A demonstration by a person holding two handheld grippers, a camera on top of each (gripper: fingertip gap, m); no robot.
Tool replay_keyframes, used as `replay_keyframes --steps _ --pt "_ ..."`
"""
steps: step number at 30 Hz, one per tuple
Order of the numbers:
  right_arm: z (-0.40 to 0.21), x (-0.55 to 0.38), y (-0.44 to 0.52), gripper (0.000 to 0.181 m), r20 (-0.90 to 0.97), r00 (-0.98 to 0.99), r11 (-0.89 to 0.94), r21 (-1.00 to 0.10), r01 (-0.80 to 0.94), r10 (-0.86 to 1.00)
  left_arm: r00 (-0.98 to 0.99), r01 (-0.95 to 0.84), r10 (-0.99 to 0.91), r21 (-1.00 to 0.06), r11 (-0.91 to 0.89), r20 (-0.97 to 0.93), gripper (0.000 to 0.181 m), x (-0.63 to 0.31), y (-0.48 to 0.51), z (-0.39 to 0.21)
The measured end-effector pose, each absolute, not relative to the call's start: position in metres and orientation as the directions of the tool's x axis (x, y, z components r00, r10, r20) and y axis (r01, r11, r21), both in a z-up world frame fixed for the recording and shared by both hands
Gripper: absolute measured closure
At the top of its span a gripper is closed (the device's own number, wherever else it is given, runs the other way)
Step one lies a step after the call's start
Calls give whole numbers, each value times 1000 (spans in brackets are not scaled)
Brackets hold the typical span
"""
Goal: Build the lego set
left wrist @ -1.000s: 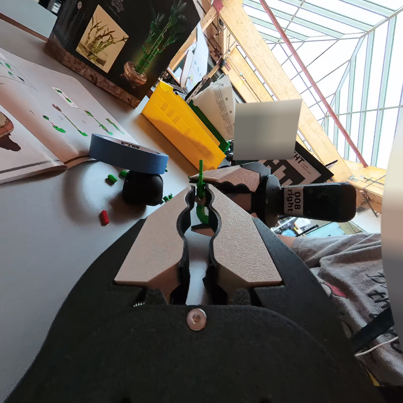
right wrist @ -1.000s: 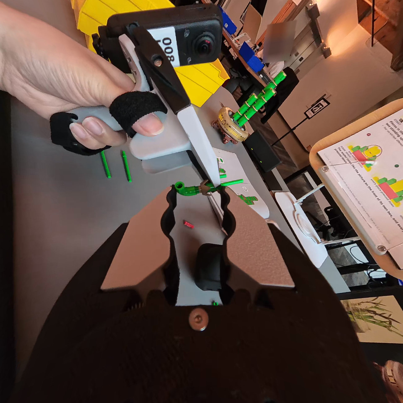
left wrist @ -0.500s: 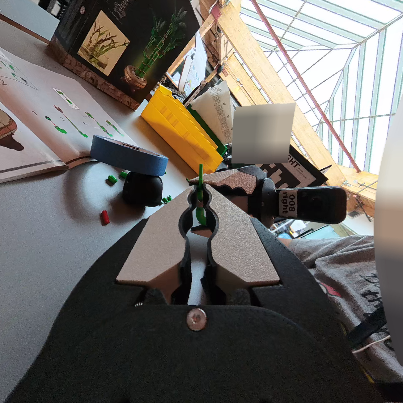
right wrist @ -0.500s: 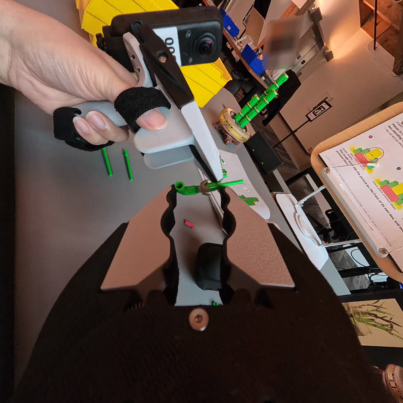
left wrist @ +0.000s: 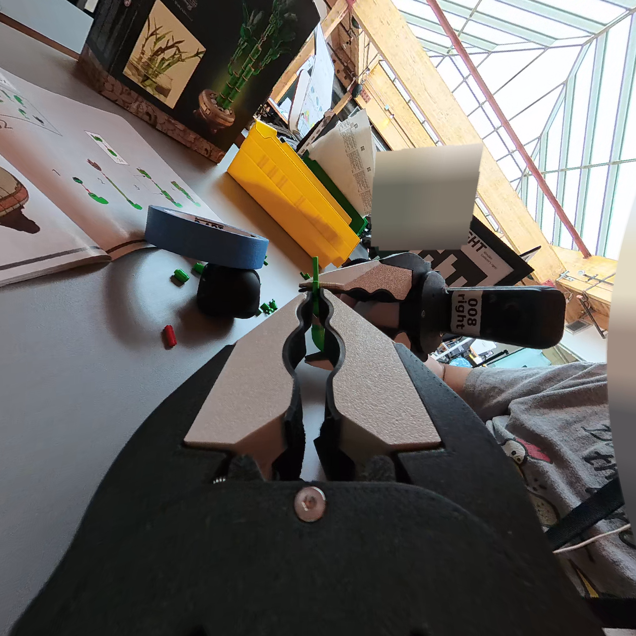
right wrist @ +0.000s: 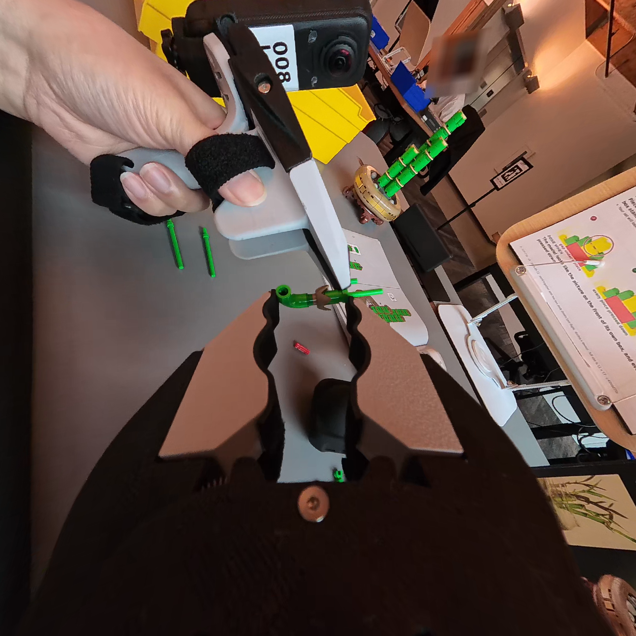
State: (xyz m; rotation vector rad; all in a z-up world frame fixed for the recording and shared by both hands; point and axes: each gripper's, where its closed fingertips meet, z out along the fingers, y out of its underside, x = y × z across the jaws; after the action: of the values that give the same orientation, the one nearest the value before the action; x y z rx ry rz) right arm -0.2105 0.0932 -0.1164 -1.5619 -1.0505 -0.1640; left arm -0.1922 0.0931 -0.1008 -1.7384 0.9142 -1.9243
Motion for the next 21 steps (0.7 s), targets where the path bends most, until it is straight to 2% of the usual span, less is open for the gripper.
replay_keyframes --steps 7,13,18,21 --pt "-117 -211 92 146 631 571 91 -708 700 525 -157 -142 -667 -685 -715 728 181 -192 92 -101" --pt "-118 -212 95 144 537 628 57 -783 619 563 -142 -134 -661 -676 -725 737 181 -193 96 -102" --pt "-122 -209 94 144 583 591 64 -740 669 557 -135 -149 -667 -680 -718 733 181 -191 95 -105" --pt "-115 -210 97 142 530 633 64 -792 607 565 -155 -116 -664 -681 -723 731 181 -194 98 -97"
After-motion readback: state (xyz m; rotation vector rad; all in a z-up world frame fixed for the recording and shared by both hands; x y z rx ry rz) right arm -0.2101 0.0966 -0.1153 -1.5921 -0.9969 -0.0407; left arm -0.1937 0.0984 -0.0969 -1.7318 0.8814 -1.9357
